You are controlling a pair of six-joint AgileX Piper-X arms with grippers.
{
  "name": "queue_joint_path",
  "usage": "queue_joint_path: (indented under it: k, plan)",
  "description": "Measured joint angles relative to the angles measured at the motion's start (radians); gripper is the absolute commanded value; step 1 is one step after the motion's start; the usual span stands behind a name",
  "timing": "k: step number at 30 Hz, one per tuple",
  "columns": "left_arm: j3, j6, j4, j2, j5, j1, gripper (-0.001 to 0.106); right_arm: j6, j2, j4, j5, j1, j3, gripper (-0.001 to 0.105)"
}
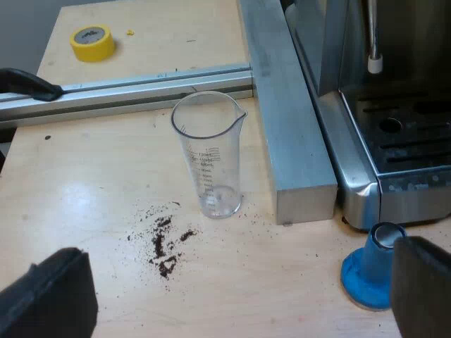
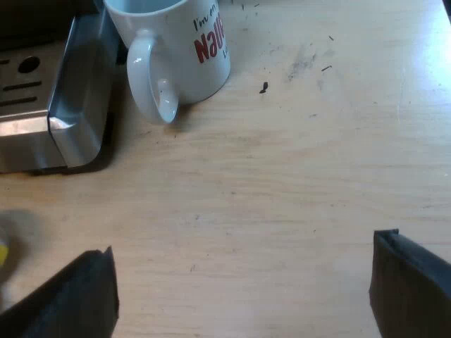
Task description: Grind coffee beans and then tamp
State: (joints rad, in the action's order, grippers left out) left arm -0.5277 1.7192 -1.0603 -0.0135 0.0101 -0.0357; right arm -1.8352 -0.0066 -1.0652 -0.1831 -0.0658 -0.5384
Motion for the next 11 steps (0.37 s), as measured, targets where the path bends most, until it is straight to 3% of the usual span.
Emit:
queue_joint_path:
  k: [11]
  plan:
    - [0.000, 0.000, 0.000, 0.000, -0.004, 0.000, 0.085, 0.000, 0.000, 0.000, 0.000, 0.000, 0.002, 0.074]
